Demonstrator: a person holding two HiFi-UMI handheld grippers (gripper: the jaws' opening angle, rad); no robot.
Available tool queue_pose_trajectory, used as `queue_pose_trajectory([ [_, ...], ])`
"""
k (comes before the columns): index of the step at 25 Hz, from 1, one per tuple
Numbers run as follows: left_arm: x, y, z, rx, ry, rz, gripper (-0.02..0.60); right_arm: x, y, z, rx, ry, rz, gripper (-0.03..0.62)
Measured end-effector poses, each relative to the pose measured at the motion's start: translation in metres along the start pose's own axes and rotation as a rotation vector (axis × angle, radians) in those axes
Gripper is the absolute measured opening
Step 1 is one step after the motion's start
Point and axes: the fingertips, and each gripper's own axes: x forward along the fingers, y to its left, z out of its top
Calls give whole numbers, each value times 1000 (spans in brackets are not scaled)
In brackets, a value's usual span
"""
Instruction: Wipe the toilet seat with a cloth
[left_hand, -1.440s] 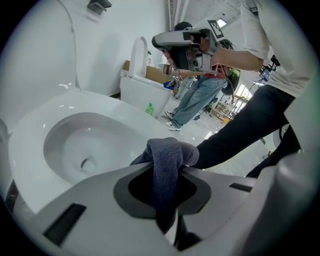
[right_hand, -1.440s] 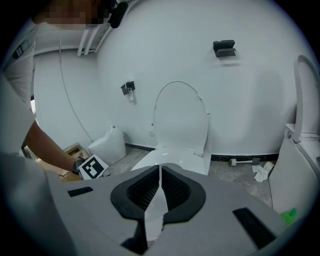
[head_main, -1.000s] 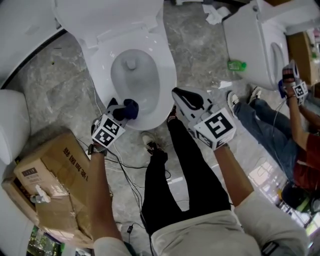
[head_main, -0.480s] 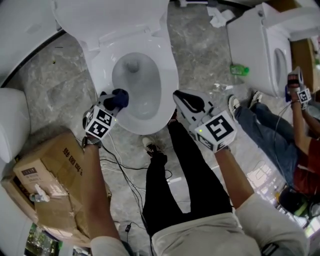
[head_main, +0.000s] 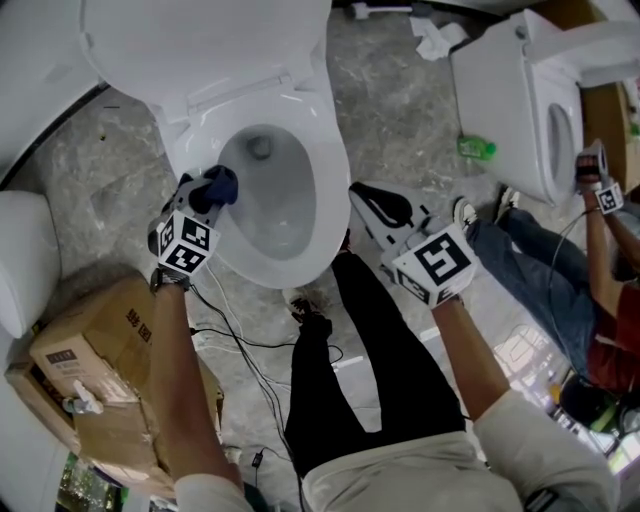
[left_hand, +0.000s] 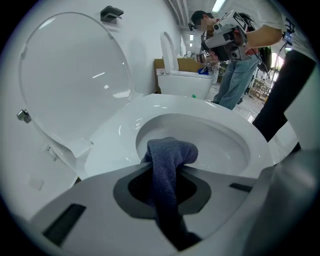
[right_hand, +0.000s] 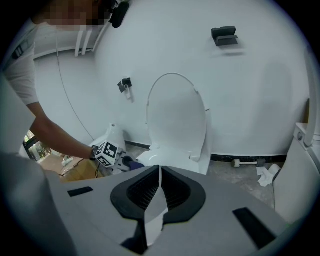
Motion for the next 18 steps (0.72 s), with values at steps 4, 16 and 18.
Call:
queue_pose_trajectory([
  [4, 6, 23, 10, 34, -2, 4, 41, 6, -12, 5, 5, 4, 3, 38],
  [16, 19, 68, 39, 52, -32, -4, 41, 31, -36, 21, 19, 8, 24, 38],
  [18, 23, 74, 47, 52, -30, 4, 41, 35, -39, 25, 14, 8, 29, 38],
])
